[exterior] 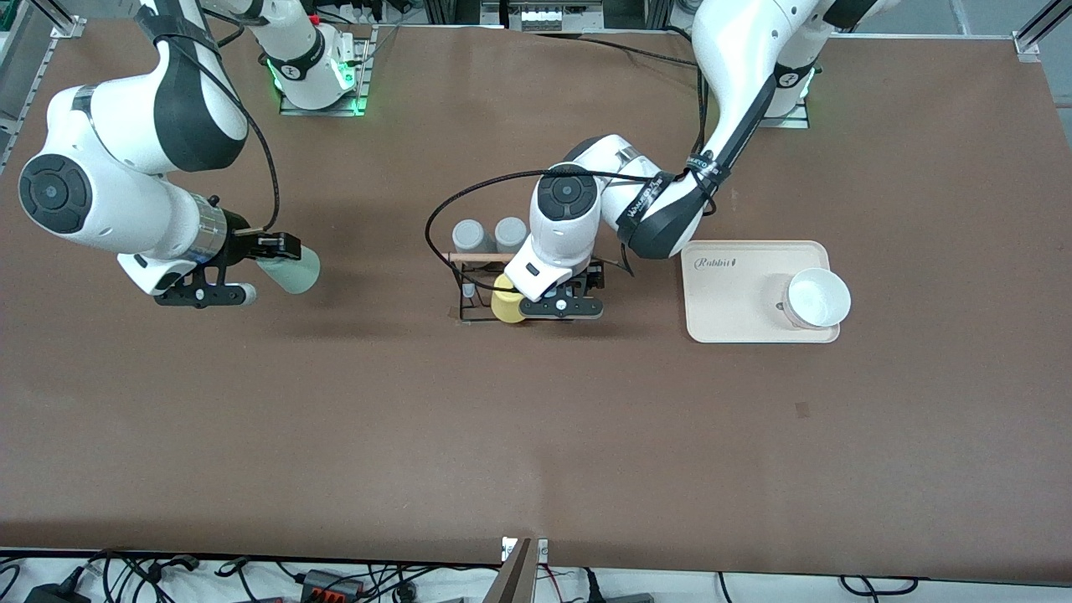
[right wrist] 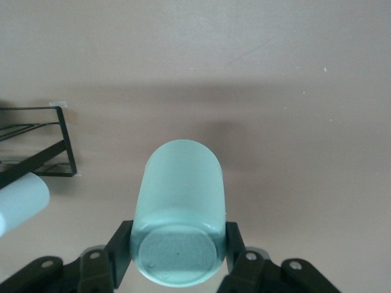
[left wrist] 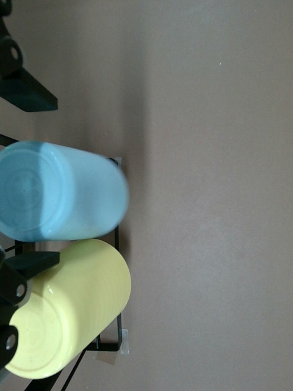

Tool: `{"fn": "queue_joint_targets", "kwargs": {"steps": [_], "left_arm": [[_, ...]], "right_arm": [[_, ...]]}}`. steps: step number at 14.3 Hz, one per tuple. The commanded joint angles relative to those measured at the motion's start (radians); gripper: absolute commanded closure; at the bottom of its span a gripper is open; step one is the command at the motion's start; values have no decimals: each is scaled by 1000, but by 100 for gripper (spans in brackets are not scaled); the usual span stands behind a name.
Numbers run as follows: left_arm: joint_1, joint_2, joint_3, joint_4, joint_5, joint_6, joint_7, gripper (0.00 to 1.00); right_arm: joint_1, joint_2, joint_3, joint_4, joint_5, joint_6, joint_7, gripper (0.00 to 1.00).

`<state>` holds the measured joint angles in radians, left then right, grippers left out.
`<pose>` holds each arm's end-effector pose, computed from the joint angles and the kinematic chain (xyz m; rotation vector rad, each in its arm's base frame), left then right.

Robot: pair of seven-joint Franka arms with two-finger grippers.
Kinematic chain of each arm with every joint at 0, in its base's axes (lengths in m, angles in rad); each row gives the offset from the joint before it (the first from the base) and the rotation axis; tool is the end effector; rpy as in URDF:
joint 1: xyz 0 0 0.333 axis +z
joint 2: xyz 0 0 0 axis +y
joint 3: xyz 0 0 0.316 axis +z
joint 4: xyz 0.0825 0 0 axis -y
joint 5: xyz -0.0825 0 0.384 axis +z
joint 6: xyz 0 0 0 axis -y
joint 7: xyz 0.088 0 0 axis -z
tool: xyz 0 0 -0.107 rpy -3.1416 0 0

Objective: Hang scattered cups on rack with three cups

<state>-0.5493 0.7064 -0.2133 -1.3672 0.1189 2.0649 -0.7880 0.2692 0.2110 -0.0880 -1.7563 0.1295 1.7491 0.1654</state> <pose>0.5554 -0.4763 0.3073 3.1127 0.0303 -0.0277 0.5835 0.1217 0.4299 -3.0540 0.0323 0.3557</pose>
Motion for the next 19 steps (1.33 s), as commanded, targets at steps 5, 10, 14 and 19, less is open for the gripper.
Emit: {"fn": "queue_joint_targets", "kwargs": {"steps": [5,10,14,19], "left_arm": [[46,-117,9,3,19,-63,52,0],[192,-277,-2,5,19,-267,257,0],[304,-387,-2,-3,15,-457,466,0],[406,-441,-3,0,2,-555,625,0]], "right_arm": [[145,100,-4,145,13,-3,232,100],[237,240,-2,348,83,-3,425,100],[291,297,-2,396,105,20,460,100],[332,331,-2,403,107,58,520,100]]}}
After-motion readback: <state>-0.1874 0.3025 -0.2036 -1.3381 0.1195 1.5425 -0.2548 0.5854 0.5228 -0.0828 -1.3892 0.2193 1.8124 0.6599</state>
